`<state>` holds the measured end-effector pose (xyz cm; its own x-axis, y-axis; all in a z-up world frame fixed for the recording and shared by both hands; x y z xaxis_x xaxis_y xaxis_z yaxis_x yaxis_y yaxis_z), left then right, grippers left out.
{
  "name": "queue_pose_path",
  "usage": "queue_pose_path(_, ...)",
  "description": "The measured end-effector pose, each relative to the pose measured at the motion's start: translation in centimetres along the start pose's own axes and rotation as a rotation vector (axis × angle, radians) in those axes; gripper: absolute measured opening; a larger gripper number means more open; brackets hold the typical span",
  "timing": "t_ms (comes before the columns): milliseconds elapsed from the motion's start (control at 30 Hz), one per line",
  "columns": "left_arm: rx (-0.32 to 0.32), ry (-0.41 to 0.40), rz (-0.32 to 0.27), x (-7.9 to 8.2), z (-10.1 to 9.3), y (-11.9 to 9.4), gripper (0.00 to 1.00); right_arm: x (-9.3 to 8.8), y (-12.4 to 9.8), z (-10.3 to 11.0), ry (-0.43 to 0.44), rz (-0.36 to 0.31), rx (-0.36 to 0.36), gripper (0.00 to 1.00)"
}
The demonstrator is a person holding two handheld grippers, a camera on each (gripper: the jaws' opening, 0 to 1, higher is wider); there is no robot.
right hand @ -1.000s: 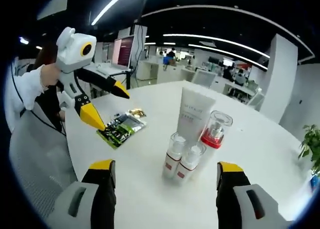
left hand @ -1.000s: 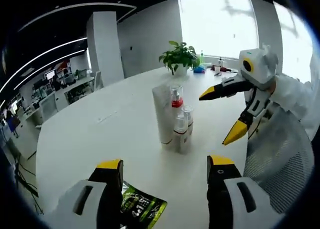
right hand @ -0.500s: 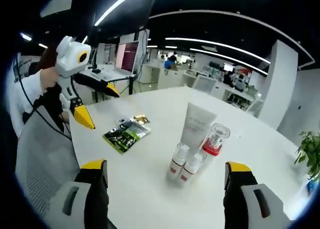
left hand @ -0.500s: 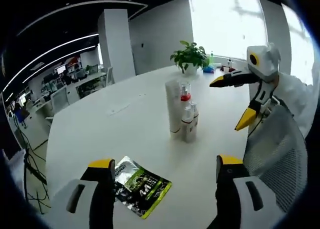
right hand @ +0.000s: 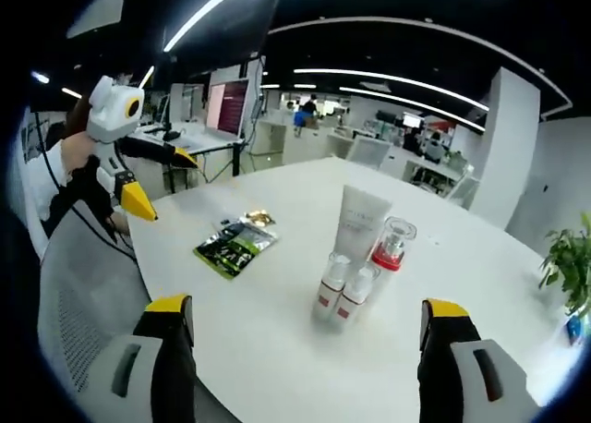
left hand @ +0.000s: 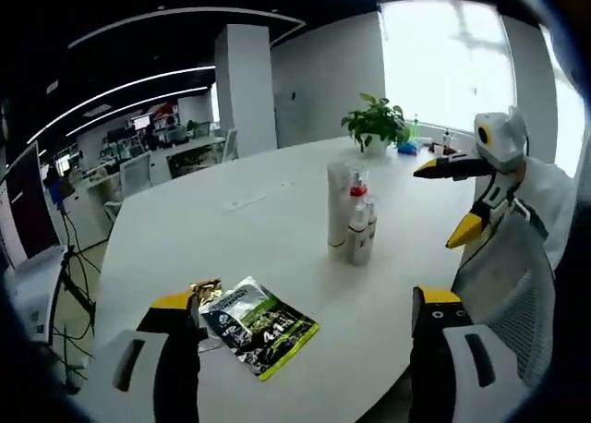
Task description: Arrange the skincare products in the storage area until every visible bottle or jar stands upright without overlapping.
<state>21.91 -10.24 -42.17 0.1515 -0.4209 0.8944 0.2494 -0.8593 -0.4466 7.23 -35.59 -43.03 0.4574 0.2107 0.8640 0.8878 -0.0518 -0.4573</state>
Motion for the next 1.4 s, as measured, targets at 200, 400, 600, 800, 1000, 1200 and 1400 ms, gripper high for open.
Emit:
queue_pose_path(200,0.015,-0.053,-0.002,-0.9,-0.4,-0.7,0.99,0.0,-0.6,1.0,0.018,0.009,0.007,0.99)
queue_pose_path(400,-0.01,-0.089,-0.002,-1.3,-1.1,-0.7,0.99,-0.1,-0.2,1.1,0.013,0.023,0.007,0.99)
queue_pose_path(600,-0.005,-0.094,-0.018,-1.2,-1.1,-0.7,0.99,-0.2,-0.2,0.9,0.008,0.022,0.01,0.99)
queue_pose_path(800,-0.004,-0.108,-0.009,-1.6,-1.0,-0.7,0.99,-0.3,0.3,1.2,-0.034,0.044,0.014,0.99)
queue_pose_path(1000,0.007,-0.105,-0.005,-1.7,-0.9,-1.0,0.99,0.4,0.9,1.7,-0.037,0.022,0.033,0.99)
queue_pose_path(1200,0.014,-0.119,-0.011,-1.9,-0.9,-1.4,0.99,1.0,1.8,2.6,-0.047,0.012,0.071,0.99)
queue_pose_path(1400,0.028,-0.133,-0.018,-2.3,-0.7,-2.1,0.99,1.7,3.1,4.0,-0.078,0.011,0.131,0.99)
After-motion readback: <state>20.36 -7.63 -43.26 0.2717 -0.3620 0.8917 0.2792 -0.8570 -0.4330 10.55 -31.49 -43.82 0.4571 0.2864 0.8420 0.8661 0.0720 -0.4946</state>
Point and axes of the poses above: the point that each gripper's makers call its tool centre point, and the gripper's own axes: y roughly forward along the fingers, z roughly to its left, x roughly out of its top, the point moved 8 cm from there along -y, roughly backward along the fingers, and after that the axes turned 8 degrees about -x, right-handed, at the moved point
